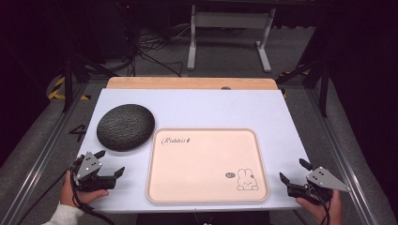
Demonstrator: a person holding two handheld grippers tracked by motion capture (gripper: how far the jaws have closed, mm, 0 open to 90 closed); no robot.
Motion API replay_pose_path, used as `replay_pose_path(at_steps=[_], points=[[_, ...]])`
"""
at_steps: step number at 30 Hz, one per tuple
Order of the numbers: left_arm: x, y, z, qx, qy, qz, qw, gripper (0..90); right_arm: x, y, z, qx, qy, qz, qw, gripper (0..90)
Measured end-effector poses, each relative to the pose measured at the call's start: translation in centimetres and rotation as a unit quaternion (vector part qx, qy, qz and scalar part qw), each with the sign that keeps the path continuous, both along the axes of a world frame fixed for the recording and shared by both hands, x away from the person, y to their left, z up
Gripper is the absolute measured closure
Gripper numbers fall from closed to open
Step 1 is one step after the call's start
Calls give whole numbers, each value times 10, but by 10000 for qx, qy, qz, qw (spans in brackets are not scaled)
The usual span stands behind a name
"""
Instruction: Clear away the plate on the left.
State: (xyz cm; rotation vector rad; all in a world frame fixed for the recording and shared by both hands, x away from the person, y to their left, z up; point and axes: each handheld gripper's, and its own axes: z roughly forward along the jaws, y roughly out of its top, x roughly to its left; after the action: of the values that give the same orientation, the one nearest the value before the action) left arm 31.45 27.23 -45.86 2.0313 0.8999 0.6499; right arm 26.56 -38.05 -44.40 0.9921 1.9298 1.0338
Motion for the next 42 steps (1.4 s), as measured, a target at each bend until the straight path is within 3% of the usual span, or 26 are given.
replay_pose_path(at_steps=[8,11,21,27,30,32,33,35,36,38,40,42], points=[[-2,-3,0,377,31,138,9992,124,-1,3,0,-66,21,33,10000,145],[-3,-7,2,655,-64,244,9975,147,0,4,-1,-126,54,8,9999,145],[9,-14,2,1049,-162,329,9938,159,0,6,-1,-215,79,25,9997,145],[27,-29,4,1633,-239,318,9858,197,1,6,-2,-267,99,9,9996,145],[33,-33,6,1752,-251,241,9839,251,1,6,-3,-272,121,17,9996,145],[42,-40,7,1959,-337,197,9799,256,1,7,-3,-325,146,15,9994,145],[45,-43,6,2003,-333,203,9790,261,1,7,-3,-348,145,17,9993,145],[51,-48,6,2243,-402,248,9734,268,1,7,-3,-347,136,22,9993,145],[53,-51,6,2257,-410,242,9730,272,1,7,-3,-342,135,22,9993,144],[56,-55,5,2401,-483,266,9692,290,1,7,-3,-347,134,21,9993,145],[57,-57,5,2414,-501,220,9689,284,1,7,-3,-358,132,20,9993,145],[60,-65,3,2610,-509,208,9638,284,1,7,-3,-358,130,19,9993,145]])
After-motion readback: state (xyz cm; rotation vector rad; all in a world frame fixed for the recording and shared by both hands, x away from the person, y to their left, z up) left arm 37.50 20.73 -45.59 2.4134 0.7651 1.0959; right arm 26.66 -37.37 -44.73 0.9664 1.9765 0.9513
